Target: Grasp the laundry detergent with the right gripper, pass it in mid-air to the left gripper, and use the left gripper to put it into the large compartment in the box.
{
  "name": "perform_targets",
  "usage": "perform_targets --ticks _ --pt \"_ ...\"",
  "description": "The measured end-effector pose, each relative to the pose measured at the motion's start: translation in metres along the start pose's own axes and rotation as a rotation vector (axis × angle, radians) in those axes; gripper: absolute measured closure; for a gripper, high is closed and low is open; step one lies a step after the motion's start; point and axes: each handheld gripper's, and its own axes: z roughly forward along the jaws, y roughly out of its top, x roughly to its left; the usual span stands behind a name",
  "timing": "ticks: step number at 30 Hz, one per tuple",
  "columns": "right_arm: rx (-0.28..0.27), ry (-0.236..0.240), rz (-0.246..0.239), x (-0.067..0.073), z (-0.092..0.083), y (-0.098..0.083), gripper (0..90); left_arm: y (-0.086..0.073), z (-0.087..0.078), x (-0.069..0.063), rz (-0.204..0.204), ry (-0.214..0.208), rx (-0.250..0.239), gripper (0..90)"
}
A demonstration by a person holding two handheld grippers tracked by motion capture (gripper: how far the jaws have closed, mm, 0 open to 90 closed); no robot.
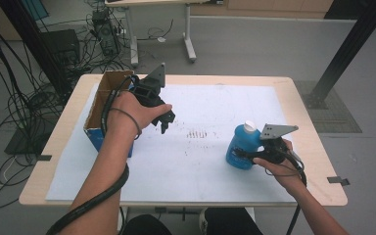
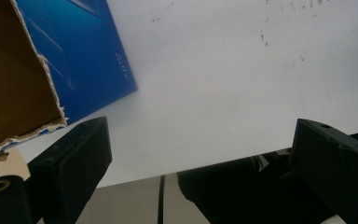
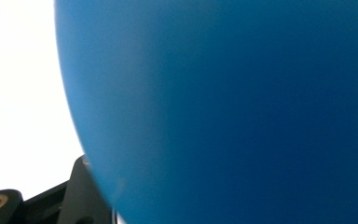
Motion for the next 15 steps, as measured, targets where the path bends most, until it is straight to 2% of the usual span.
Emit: perform_targets --ticks 15 --pt "0.0 0.004 0.0 -0.0005 0.0 -0.0001 42.7 0.001 -0.0003 -0.0012 0.008 0.003 0.006 5.9"
